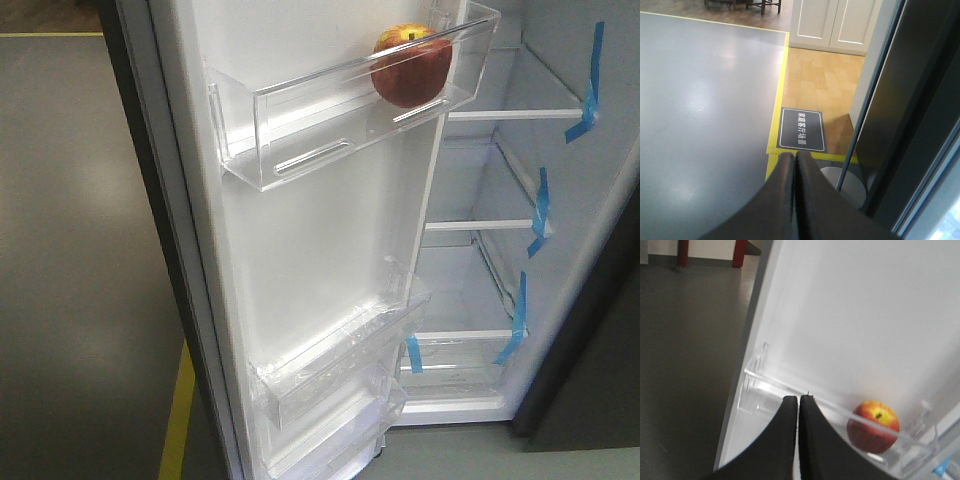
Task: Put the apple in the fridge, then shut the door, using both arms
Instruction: 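Open the right gripper and lift it away from the apple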
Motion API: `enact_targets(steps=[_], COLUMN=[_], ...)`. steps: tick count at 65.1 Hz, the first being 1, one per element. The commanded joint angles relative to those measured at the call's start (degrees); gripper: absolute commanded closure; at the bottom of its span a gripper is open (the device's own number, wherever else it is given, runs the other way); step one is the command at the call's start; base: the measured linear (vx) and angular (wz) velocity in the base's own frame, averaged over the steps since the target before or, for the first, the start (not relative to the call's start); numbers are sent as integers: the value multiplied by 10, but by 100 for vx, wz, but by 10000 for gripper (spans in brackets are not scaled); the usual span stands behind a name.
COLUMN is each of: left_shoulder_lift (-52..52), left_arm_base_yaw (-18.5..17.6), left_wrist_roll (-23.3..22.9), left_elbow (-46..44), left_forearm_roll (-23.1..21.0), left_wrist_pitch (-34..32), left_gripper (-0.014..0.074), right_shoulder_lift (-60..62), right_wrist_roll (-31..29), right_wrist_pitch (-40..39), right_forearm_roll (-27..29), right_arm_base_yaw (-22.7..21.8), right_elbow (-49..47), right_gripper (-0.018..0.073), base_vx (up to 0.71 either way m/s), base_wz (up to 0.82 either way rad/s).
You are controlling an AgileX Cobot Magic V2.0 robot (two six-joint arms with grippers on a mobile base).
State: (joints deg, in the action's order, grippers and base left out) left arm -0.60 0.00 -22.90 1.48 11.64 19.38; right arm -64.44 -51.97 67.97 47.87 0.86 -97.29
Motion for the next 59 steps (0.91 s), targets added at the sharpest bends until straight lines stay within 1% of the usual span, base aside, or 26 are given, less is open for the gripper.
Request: enact_targets(steps=[1,8,14,21,27,31,36,44,59], left_shoulder_lift=[-9,-9,-9,-9,-9,-9,-9,-9,-9], left_arm_base_yaw=[0,0,0,0,0,0,0,0,0], left_wrist_roll=[-4,-4,-3,1,1,1,1,1,1], left_elbow=[16,16,16,16,16,16,16,16,16], left_forearm_roll=[2,2,3,24,58,83,124,168,172], left_wrist_pitch=[-40,-40,-40,-40,-40,-40,-40,-40,-40], left_gripper=[604,604,604,604,604,604,604,604,604], right_shoulder_lift=[56,128,191,253,305,330,361,389,400], right_wrist_roll=[-12,-19,-19,-17,-4,-3,-3,11,11], right_wrist_pitch=[-68,-103,-114,-116,-124,-129,-137,-137,-134], right_forearm_roll=[10,8,7,10,10,10,10,10,11], right_arm_base_yaw=[-2,-2,-2,-2,-2,-2,-2,-2,-2], right_elbow=[93,215,294,377,431,457,482,508,525], right_gripper=[564,564,564,564,564,564,564,564,564], base_vx=[0,0,0,0,0,0,0,0,0], base_wz=[0,0,0,0,0,0,0,0,0])
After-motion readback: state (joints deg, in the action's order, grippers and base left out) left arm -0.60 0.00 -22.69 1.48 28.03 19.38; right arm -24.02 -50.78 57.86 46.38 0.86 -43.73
